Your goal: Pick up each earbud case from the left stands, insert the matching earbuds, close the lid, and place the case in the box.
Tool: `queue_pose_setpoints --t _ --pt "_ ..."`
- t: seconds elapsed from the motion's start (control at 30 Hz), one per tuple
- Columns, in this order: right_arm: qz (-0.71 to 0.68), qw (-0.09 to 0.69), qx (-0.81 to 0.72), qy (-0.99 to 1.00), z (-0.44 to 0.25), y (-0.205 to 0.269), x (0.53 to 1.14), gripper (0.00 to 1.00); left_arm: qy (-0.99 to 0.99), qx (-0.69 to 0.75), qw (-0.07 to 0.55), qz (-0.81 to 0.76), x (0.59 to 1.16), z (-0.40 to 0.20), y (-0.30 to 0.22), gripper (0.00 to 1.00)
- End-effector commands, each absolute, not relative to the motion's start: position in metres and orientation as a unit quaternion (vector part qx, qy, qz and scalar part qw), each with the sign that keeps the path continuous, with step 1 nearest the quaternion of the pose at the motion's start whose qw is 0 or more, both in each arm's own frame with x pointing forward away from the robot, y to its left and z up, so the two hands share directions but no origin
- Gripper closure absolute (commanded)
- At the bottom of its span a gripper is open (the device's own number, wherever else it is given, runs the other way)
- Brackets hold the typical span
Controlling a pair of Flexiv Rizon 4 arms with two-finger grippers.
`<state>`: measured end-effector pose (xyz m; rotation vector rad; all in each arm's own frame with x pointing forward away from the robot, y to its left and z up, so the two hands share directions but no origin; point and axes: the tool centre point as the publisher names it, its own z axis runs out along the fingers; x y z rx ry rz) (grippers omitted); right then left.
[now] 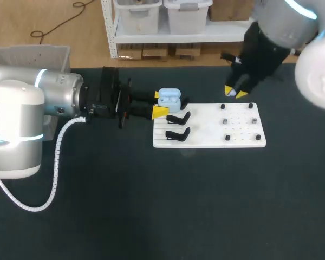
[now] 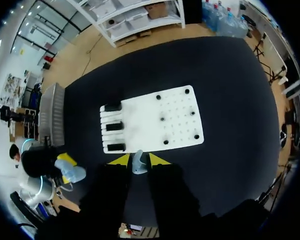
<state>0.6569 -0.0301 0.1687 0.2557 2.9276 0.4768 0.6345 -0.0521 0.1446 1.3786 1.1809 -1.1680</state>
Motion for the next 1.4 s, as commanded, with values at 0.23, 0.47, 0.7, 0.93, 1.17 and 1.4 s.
queue_pose_setpoints --t 0.23,0.47,0.7,0.93,1.17,1.4 --pt "0.182 0.002 -0.049 0.982 0.216 -0.002 0.641 1.0 0.482 0.562 0.474 -0.476 0.634 0.144 -0.052 1.0" --pt "0.168 -0.04 -0.126 0.977 0.218 0.032 0.633 1.0 0.482 0.562 0.474 -0.476 0.634 0.144 -0.052 1.0" --pt "0.143 -0.055 -0.157 0.976 0.22 0.057 0.63 1.0 0.482 0.562 0.474 -0.476 0.634 0.144 -0.052 1.0" --pt "0.092 -0.023 -0.163 0.982 0.217 0.078 0.621 1.0 0.482 0.562 0.474 -0.476 0.634 0.144 -0.052 1.0" --pt "0.065 0.015 -0.171 0.983 0.215 0.092 0.611 1.0 0.482 0.562 0.474 -0.476 0.634 0.144 -0.052 1.0" --pt "0.047 0.04 -0.159 0.985 0.21 0.097 0.611 1.0 0.482 0.562 0.474 -0.476 0.634 0.144 -0.052 1.0"
